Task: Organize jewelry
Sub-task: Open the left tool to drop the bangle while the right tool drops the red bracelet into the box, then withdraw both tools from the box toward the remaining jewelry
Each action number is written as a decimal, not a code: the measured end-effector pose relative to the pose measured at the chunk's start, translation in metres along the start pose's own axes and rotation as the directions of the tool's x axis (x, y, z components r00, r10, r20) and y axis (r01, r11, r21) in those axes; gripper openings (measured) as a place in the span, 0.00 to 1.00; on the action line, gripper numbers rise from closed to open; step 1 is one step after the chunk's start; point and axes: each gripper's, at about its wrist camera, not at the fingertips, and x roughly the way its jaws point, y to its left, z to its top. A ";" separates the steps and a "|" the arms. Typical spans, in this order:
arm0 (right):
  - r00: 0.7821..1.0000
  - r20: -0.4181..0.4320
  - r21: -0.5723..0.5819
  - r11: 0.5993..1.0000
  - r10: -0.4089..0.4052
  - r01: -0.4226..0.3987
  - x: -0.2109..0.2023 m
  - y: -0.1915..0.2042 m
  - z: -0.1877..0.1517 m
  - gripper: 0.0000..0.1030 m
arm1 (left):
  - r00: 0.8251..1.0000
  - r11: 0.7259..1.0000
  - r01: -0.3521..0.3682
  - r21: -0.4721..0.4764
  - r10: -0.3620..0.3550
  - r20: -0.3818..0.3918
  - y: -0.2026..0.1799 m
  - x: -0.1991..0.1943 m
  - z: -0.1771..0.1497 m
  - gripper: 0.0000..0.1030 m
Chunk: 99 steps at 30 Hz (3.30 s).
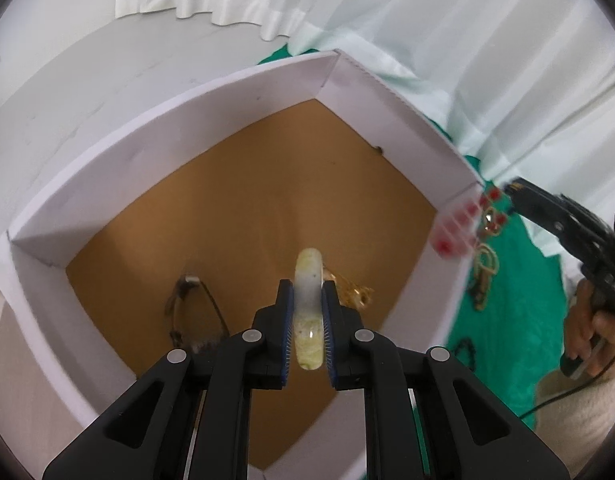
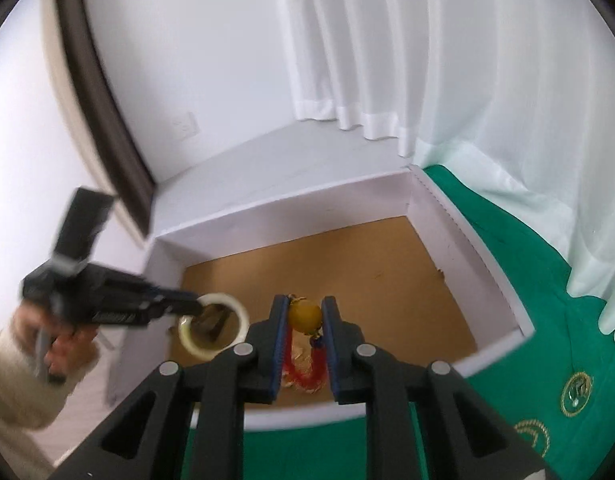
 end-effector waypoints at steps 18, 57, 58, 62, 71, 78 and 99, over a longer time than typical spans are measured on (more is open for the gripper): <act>0.984 0.049 0.208 0.966 -0.169 0.155 0.023 -0.029 -0.033 0.45 | 0.985 0.986 -0.164 0.014 0.163 0.051 0.005 0.030 0.012 0.50; 0.847 -0.115 0.515 0.698 -0.519 0.498 -0.201 -0.001 -0.392 0.90 | 0.991 0.883 0.112 0.456 -0.130 0.009 -0.225 0.004 -0.239 0.97; 0.849 -0.117 0.512 0.701 -0.516 0.496 -0.199 0.000 -0.391 0.90 | 0.992 0.882 0.107 0.459 -0.123 0.006 -0.223 0.005 -0.239 0.97; 0.849 -0.111 0.493 0.713 -0.516 0.498 -0.195 0.005 -0.388 0.90 | 0.996 0.876 0.083 0.475 -0.094 0.000 -0.221 0.010 -0.240 0.97; 0.861 -0.117 0.463 0.740 -0.495 0.488 -0.190 0.011 -0.385 0.90 | 0.996 0.850 0.081 0.520 -0.094 0.000 -0.226 0.009 -0.242 0.97; 0.850 -0.136 0.461 0.727 -0.509 0.509 -0.192 0.014 -0.381 0.90 | 0.995 0.844 0.055 0.534 -0.090 0.039 -0.226 0.005 -0.240 0.97; 0.826 -0.202 0.429 0.710 -0.527 0.558 -0.187 0.009 -0.380 0.90 | 1.000 0.850 -0.003 0.527 0.005 -0.002 -0.222 0.025 -0.240 0.97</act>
